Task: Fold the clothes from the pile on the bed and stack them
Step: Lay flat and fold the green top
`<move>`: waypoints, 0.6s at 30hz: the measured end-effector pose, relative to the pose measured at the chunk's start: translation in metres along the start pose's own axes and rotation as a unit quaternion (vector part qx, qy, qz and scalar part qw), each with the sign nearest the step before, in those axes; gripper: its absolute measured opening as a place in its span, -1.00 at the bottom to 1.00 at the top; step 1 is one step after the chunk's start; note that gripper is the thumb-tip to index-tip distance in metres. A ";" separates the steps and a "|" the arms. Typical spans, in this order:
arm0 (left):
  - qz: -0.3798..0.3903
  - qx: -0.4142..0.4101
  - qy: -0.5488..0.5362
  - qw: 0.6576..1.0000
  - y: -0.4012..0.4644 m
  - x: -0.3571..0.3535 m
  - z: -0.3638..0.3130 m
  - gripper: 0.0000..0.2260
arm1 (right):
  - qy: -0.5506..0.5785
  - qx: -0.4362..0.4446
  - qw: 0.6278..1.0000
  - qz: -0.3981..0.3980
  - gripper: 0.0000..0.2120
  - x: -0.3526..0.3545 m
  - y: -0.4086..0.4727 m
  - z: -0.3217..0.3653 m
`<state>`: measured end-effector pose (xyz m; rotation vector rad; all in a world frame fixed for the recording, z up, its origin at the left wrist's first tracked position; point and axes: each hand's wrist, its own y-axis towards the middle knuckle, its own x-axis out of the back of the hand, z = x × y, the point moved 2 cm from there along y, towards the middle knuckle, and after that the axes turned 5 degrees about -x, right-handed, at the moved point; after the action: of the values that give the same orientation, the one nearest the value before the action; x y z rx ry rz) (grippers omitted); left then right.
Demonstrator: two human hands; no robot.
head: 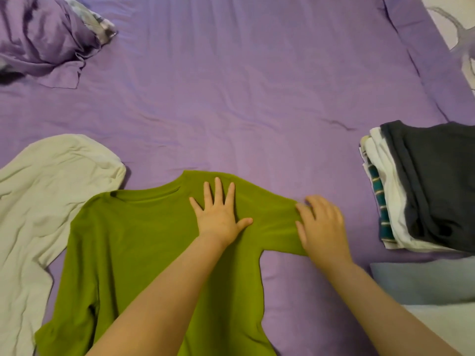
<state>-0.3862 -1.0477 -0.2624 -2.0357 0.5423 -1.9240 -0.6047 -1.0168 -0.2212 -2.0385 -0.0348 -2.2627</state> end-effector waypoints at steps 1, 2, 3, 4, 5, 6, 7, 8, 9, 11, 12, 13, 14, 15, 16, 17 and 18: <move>-0.020 -0.005 -0.003 1.000 -0.008 -0.003 -0.002 -0.18 | -0.006 0.034 0.999 0.013 -0.68 -0.006 -0.010 0.010; -0.035 -0.013 -0.009 0.999 -0.015 -0.007 -0.004 -0.25 | -0.010 0.047 0.997 0.060 -0.67 -0.013 -0.018 0.017; -0.041 -0.020 -0.014 0.999 -0.024 -0.012 -0.003 -0.30 | -0.006 0.031 0.993 0.117 -0.62 -0.020 -0.026 0.021; -0.037 -0.023 -0.018 0.999 -0.033 -0.018 0.000 -0.34 | -0.003 -0.003 0.984 0.176 -0.57 -0.027 -0.032 0.021; -0.028 -0.026 -0.020 0.999 -0.044 -0.023 0.004 -0.37 | -0.001 -0.043 0.978 0.204 -0.53 -0.033 -0.037 0.020; -0.019 -0.029 -0.020 0.999 -0.054 -0.028 0.009 -0.39 | -0.009 -0.071 0.974 0.214 -0.50 -0.035 -0.038 0.021; -0.012 -0.033 -0.020 0.999 -0.065 -0.032 0.015 -0.41 | -0.013 -0.089 0.974 0.210 -0.48 -0.035 -0.038 0.025; -0.003 -0.035 -0.023 0.999 -0.076 -0.035 0.021 -0.42 | -0.008 -0.097 0.974 0.207 -0.47 -0.032 -0.038 0.034; 0.005 -0.036 -0.028 0.999 -0.086 -0.037 0.027 -0.43 | 0.003 -0.092 0.975 0.203 -0.46 -0.028 -0.038 0.047; 0.019 -0.037 -0.042 0.998 -0.106 -0.041 0.041 -0.45 | 0.030 -0.051 0.978 0.198 -0.44 -0.022 -0.041 0.078; 0.024 -0.038 -0.052 0.998 -0.115 -0.042 0.048 -0.45 | 0.038 -0.025 0.978 0.201 -0.43 -0.021 -0.045 0.095; 0.027 -0.042 -0.064 0.997 -0.124 -0.042 0.056 -0.47 | 0.043 -0.004 0.978 0.206 -0.43 -0.021 -0.050 0.111; 0.027 -0.048 -0.076 0.996 -0.131 -0.041 0.063 -0.49 | 0.047 0.010 0.976 0.212 -0.43 -0.022 -0.055 0.126; 0.024 -0.052 -0.090 0.994 -0.138 -0.040 0.071 -0.52 | 0.051 0.018 0.974 0.219 -0.43 -0.023 -0.059 0.140; 0.015 -0.054 -0.102 0.993 -0.145 -0.039 0.080 -0.55 | 0.050 0.026 0.972 0.228 -0.43 -0.025 -0.062 0.154; 0.002 -0.053 -0.113 0.992 -0.152 -0.037 0.089 -0.58 | 0.047 0.037 0.970 0.237 -0.42 -0.027 -0.066 0.167; -0.016 -0.050 -0.122 0.991 -0.159 -0.035 0.100 -0.61 | 0.041 0.053 0.967 0.246 -0.41 -0.029 -0.070 0.180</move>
<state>-0.2766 -0.8957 -0.2278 -2.3137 0.5572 -1.6610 -0.4294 -0.9313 -0.2281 -1.6658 0.3142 -1.9799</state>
